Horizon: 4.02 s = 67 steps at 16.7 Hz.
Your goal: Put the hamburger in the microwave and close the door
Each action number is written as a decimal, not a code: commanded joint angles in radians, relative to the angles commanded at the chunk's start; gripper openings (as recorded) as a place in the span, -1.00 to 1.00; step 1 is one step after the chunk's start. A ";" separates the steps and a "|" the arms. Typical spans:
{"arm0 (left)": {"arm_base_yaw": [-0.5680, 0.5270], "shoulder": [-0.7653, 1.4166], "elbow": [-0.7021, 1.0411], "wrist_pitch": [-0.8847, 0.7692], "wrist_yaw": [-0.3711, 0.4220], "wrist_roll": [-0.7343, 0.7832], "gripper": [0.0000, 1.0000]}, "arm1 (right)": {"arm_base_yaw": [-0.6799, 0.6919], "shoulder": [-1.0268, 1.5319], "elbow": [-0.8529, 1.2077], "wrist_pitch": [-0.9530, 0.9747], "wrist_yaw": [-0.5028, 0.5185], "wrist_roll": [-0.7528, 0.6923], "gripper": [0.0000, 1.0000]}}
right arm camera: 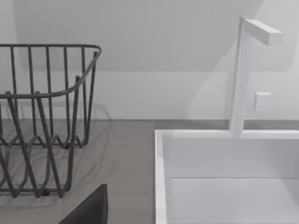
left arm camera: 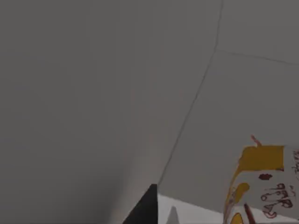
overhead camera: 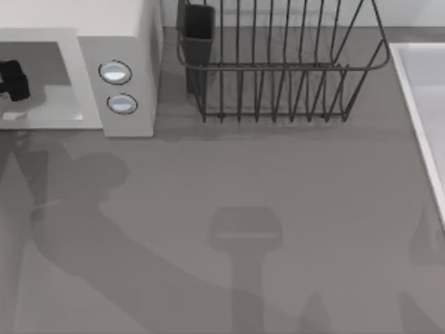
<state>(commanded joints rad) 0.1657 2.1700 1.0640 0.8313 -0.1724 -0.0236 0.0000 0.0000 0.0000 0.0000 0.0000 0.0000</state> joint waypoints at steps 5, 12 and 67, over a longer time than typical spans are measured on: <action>0.026 -0.084 -0.240 0.086 0.024 0.014 1.00 | 0.000 0.000 0.000 0.000 0.000 0.000 1.00; 0.051 -0.207 -0.522 0.219 0.073 0.023 1.00 | 0.000 0.000 0.000 0.000 0.000 0.000 1.00; 0.046 -0.855 -0.604 -0.377 0.108 0.025 1.00 | 0.000 0.000 0.000 0.000 0.000 0.000 1.00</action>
<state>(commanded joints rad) 0.2113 1.3151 0.4602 0.4543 -0.0643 0.0019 0.0000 0.0000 0.0000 0.0000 0.0000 0.0000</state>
